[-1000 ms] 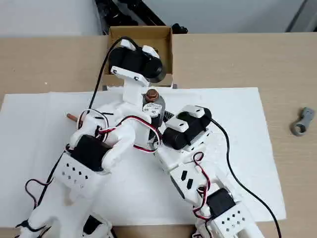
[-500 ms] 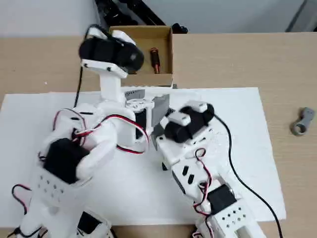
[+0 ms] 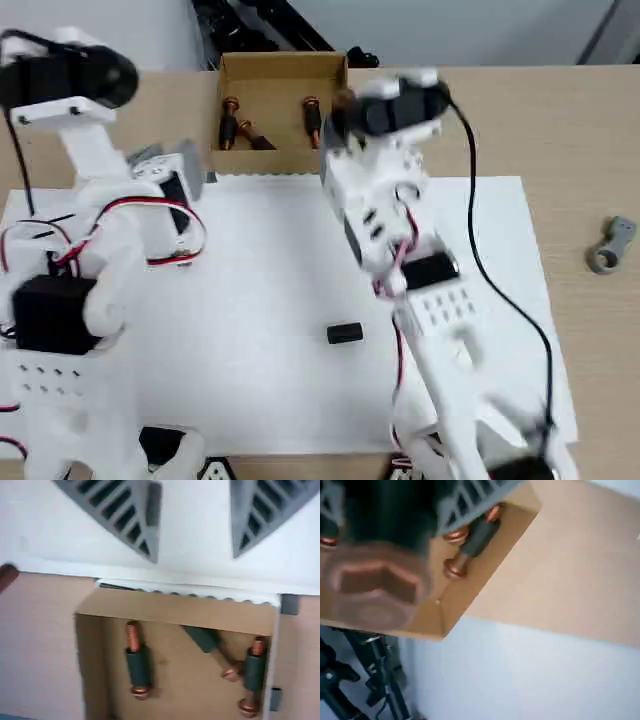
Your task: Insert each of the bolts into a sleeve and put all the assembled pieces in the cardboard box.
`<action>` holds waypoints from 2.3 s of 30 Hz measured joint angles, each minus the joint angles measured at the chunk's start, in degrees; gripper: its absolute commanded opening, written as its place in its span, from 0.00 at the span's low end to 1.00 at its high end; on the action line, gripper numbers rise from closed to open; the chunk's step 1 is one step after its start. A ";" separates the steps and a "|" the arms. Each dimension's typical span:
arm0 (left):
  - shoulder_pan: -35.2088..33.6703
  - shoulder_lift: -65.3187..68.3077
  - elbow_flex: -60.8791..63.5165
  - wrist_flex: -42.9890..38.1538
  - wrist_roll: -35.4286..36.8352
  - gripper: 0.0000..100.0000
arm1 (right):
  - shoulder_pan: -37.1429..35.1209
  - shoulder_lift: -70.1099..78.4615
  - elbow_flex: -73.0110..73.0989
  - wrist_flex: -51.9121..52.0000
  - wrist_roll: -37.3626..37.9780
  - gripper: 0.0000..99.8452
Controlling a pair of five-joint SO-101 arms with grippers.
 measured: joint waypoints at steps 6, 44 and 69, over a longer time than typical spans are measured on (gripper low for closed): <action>-4.40 0.00 2.20 0.26 0.00 0.08 | 1.49 22.68 -19.25 -0.35 -3.60 0.00; -12.31 2.55 16.62 3.87 -67.08 0.08 | 1.41 73.58 -73.32 19.60 -3.96 0.23; -14.24 55.21 -7.38 8.26 -94.15 0.08 | 7.56 48.18 -73.49 68.40 -5.19 0.23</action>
